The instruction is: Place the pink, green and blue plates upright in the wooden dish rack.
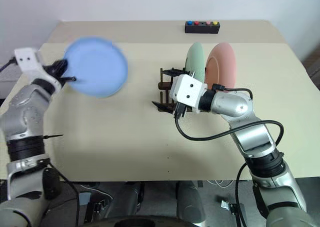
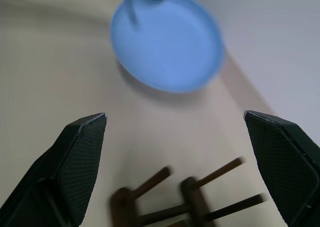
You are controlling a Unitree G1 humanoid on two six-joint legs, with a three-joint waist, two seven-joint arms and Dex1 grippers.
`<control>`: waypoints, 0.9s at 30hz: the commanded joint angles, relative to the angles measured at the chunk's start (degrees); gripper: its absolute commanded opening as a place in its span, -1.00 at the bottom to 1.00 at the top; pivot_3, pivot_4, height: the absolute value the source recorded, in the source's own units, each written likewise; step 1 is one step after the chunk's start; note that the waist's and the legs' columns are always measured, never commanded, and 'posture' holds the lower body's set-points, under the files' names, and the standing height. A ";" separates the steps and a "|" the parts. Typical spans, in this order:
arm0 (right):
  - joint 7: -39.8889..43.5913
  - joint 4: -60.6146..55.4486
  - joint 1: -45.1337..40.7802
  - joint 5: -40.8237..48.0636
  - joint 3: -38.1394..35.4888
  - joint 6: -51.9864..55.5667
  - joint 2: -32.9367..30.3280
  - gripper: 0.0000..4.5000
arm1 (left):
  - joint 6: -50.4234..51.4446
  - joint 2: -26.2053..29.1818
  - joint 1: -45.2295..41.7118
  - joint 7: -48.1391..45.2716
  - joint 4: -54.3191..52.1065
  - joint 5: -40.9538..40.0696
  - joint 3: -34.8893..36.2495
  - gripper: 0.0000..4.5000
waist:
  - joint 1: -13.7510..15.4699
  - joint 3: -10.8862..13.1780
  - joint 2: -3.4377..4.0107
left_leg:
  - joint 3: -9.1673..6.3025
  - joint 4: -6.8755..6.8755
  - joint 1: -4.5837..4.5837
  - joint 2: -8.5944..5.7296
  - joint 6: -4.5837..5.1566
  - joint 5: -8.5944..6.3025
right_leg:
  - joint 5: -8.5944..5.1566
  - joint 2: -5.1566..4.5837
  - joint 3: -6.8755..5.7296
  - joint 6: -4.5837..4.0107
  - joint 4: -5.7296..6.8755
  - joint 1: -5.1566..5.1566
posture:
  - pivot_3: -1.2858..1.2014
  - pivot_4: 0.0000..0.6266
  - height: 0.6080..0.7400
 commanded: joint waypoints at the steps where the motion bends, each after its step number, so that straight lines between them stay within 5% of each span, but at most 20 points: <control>1: -2.01 1.49 -2.45 -5.55 1.16 -4.74 0.47 1.00 | -2.07 -1.74 -2.44 0.47 -8.93 -0.66 -3.65 -0.95 | -0.18 0.00 0.01 | 0.01 -0.02 0.00 0.00 0.00 0.00 | 0.00 0.00 0.00 0.00 0.00 0.00 | 0.03 -0.52 1.00; 13: -9.91 8.84 -6.68 -24.93 6.30 -20.27 2.29 1.00 | 4.72 -10.66 -7.58 8.25 -17.21 -3.42 -9.02 -0.95 | -0.22 0.00 0.00 | 0.02 -0.01 0.01 -0.01 -0.01 0.01 | 0.00 0.02 0.01 0.00 0.00 -0.02 | 0.03 -0.52 1.00; 17: -9.67 9.95 -6.44 -27.01 6.74 -21.17 2.74 0.43 | 5.57 -10.86 -7.11 8.52 -17.67 -3.95 -9.14 -1.00 | -0.31 0.00 0.01 | 0.02 -0.01 0.01 -0.01 -0.02 0.01 | 0.00 0.02 0.02 0.00 0.00 -0.02 | 0.03 -0.52 1.00; 23: -9.42 10.60 -5.72 -29.66 6.59 -21.92 2.86 -0.94 | 6.28 -11.40 -6.74 8.28 -17.96 -4.72 -9.57 -1.00 | -0.23 0.00 0.00 | 0.02 -0.01 0.01 -0.01 -0.03 0.02 | 0.00 0.02 0.01 0.00 0.00 -0.01 | 0.03 -0.52 1.00; 27: -9.35 10.57 -5.32 -30.66 6.48 -22.28 2.93 -0.97 | 6.61 -11.79 -6.46 8.10 -18.15 -5.22 -10.08 -1.00 | -0.24 0.00 0.00 | 0.02 -0.01 0.01 -0.01 -0.03 0.02 | 0.00 0.02 0.02 0.00 -0.01 0.00 | 0.03 -0.52 1.00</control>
